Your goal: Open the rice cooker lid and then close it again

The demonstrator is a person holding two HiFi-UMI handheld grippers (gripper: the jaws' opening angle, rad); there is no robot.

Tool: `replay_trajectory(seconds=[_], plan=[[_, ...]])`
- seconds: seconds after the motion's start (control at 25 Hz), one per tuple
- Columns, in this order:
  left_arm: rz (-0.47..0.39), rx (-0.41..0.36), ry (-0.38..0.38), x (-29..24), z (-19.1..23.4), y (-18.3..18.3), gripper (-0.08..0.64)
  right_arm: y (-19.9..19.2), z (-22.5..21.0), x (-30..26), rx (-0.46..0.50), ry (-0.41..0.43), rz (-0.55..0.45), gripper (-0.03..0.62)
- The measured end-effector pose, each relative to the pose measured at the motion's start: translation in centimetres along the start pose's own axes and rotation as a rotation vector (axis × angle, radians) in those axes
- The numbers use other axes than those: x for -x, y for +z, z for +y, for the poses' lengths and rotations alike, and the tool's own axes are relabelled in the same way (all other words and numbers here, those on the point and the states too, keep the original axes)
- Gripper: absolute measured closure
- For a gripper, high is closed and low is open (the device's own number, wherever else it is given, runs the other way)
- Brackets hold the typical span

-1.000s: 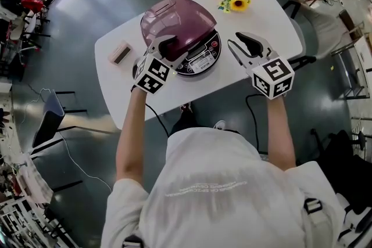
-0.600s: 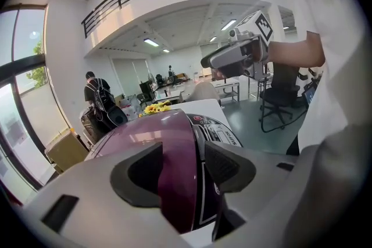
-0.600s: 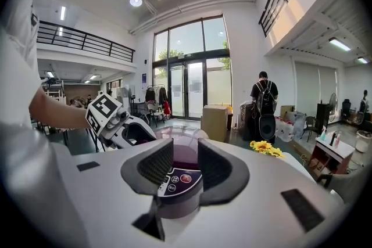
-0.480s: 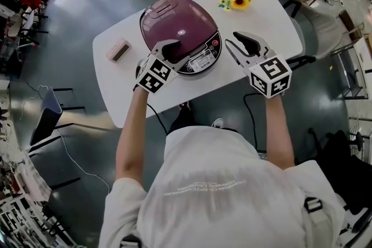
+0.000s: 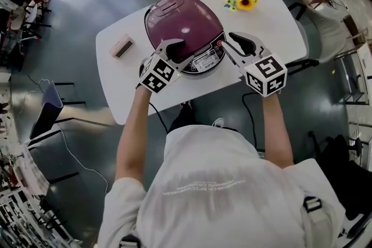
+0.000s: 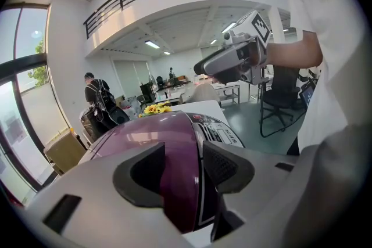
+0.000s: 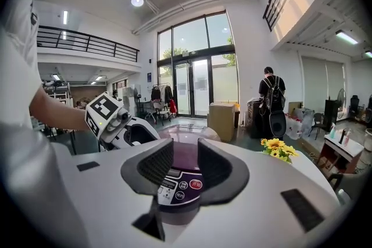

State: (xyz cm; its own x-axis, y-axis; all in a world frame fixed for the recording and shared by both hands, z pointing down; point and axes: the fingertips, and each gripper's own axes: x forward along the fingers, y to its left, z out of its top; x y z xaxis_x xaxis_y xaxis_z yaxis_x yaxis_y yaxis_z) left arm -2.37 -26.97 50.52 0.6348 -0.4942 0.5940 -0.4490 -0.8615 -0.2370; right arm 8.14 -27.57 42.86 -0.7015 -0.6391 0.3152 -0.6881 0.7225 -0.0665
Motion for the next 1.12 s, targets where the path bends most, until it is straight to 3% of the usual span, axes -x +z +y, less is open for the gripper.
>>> replay_trajectory(seconds=[0.32,0.64,0.8,0.96,1.12], plan=[[-0.001,0.062,-0.052,-0.3,-0.2,0.0,0.342,-2.0,1.7,-4.9,0.061,0.070,0.113,0.446],[0.008,0.064,-0.052,-0.3,0.0,-0.1,0.359,-5.1,1.1,-8.7,0.172,0.060,0.271,0.443],[-0.002,0.107,-0.104,-0.3,0.1,0.0,0.363,-5.7,1.1,-9.1,0.151,0.093,0.283,0.434],[0.010,0.157,-0.094,-0.1,1.0,-0.2,0.450,-5.9,1.6,-9.3,0.092,0.135,0.306,0.465],[0.013,0.168,-0.098,-0.1,1.2,-0.1,0.463,-5.8,1.9,-9.2,0.130,0.134,0.323,0.482]])
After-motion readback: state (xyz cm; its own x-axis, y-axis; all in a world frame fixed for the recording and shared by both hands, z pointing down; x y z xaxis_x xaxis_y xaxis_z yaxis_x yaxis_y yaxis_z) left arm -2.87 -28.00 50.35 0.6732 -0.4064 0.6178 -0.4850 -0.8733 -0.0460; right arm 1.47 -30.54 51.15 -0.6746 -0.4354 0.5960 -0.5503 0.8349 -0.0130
